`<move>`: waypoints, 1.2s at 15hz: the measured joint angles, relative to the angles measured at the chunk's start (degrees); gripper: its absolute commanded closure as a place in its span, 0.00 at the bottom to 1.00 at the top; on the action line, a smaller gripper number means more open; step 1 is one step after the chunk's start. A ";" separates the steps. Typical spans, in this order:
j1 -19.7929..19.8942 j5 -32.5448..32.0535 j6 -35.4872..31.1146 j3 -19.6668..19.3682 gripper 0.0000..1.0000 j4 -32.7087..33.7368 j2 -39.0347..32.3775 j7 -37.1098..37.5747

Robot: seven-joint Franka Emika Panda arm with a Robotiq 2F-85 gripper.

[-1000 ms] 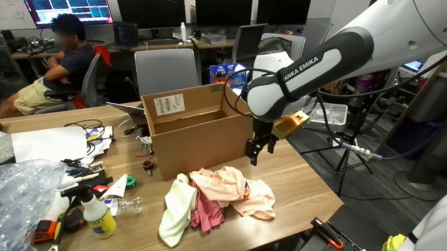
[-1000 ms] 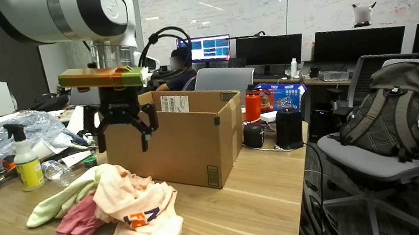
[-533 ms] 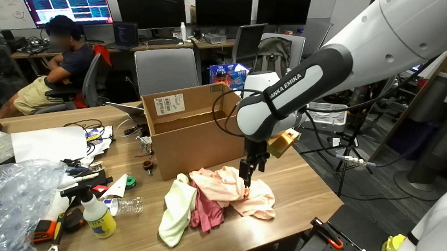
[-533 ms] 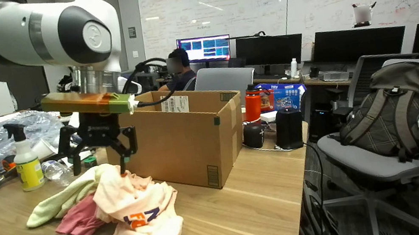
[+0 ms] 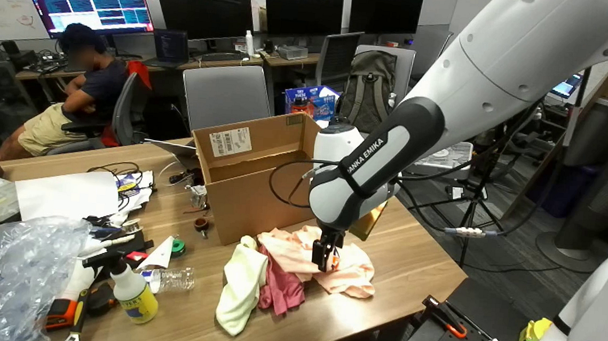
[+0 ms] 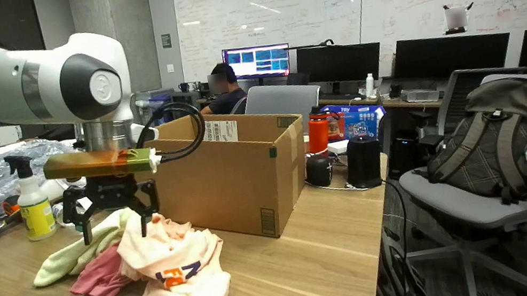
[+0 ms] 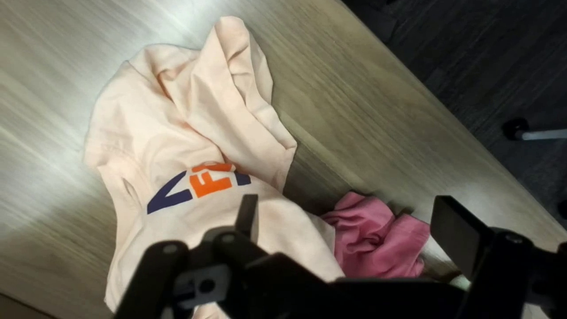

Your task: Pick up the clothes from the table and put them in the box

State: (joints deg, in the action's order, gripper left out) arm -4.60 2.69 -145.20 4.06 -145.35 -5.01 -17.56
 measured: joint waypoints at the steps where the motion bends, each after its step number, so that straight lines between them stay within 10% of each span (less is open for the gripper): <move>1: 0.09 -1.01 -1.72 -0.02 0.00 0.01 -0.90 0.30; 18: 0.83 -11.13 -16.13 -2.56 0.00 5.88 -14.05 8.08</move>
State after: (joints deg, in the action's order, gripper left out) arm -3.78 -8.44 -161.33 1.50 -139.46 -19.06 -9.48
